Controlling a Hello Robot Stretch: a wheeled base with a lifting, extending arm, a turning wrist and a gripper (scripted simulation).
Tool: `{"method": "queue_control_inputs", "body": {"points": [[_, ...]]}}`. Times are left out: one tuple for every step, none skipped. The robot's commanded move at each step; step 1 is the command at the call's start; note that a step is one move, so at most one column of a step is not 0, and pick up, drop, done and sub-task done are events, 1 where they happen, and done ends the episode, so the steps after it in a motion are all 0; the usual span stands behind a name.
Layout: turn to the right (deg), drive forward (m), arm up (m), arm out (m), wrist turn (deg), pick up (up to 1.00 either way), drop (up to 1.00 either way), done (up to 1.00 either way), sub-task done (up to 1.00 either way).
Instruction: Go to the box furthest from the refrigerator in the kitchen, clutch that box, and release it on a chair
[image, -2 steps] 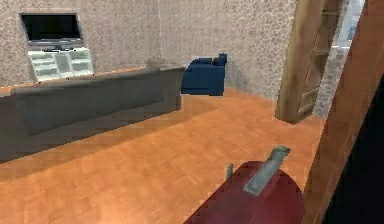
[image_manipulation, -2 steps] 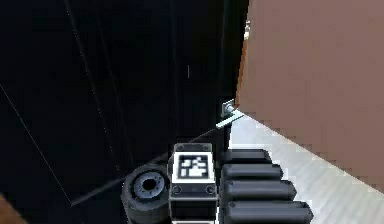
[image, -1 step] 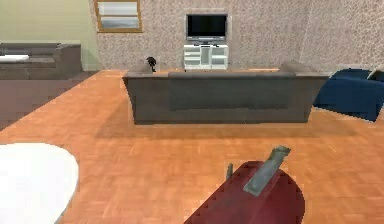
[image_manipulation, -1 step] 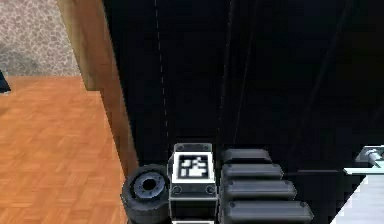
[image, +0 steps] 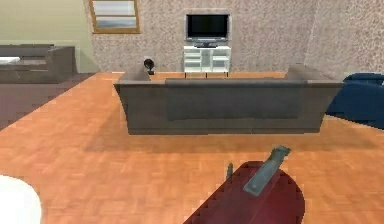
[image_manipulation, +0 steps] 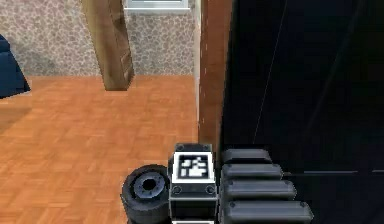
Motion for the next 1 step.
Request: {"method": "queue_control_inputs", "body": {"points": [[-12.0,0.00,0.00,0.00,0.0,0.00,0.00,0.00,0.00]]}}
